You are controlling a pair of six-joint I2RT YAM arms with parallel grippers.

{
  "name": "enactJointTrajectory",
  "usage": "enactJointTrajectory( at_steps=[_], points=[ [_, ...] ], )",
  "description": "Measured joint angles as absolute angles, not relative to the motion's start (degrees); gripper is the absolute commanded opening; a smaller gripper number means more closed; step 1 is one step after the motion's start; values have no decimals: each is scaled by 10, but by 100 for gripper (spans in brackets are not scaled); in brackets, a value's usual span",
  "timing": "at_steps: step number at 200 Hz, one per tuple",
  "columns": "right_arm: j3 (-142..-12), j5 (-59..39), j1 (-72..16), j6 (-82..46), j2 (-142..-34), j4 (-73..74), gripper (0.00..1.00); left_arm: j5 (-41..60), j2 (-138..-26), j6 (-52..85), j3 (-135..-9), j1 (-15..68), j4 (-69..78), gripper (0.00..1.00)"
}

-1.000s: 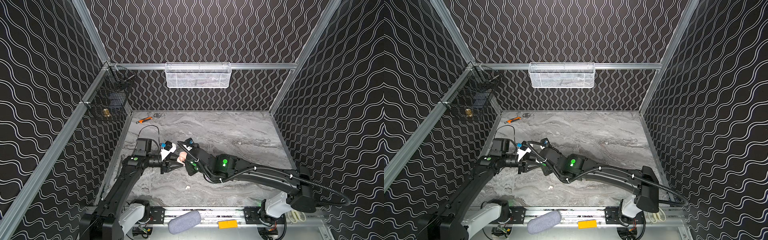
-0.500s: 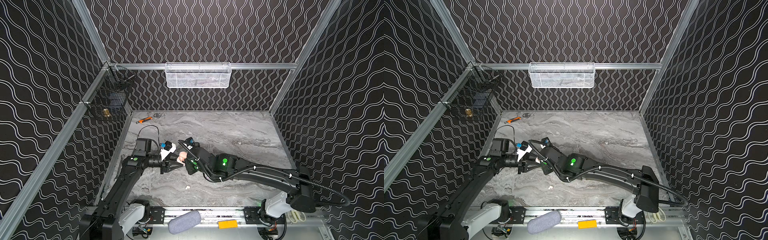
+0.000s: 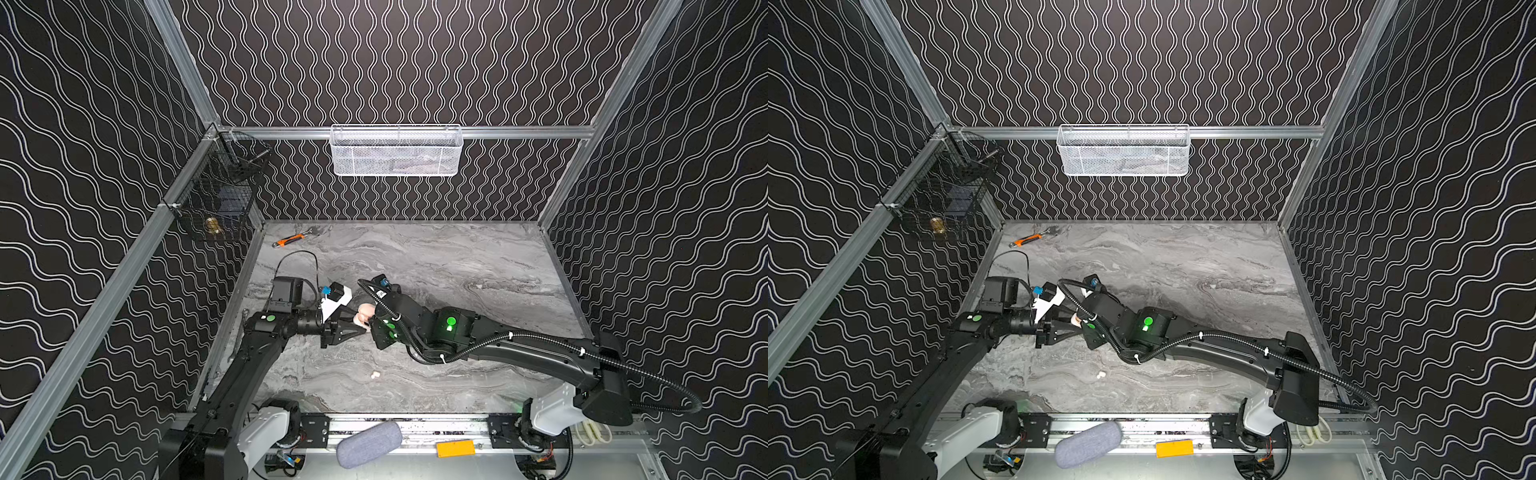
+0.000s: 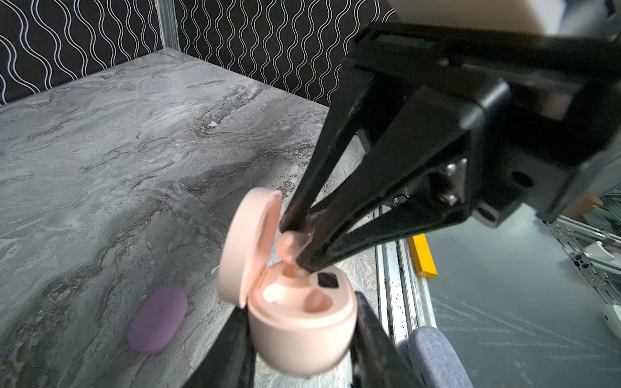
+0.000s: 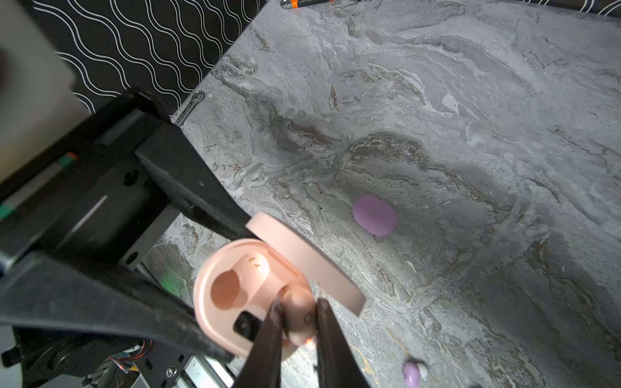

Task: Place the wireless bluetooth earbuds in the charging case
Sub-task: 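Open the right gripper to release the earbud and lift away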

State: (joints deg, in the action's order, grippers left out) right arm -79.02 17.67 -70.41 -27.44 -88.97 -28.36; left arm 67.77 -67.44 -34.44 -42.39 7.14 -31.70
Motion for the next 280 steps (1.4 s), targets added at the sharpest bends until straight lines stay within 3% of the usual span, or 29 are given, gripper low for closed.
enactJointTrajectory(
  at_steps=[280],
  points=[
    [-757,70,-691,-281,-861,-219,23,677,-672,-345,-424,65,-326,3]
  ],
)
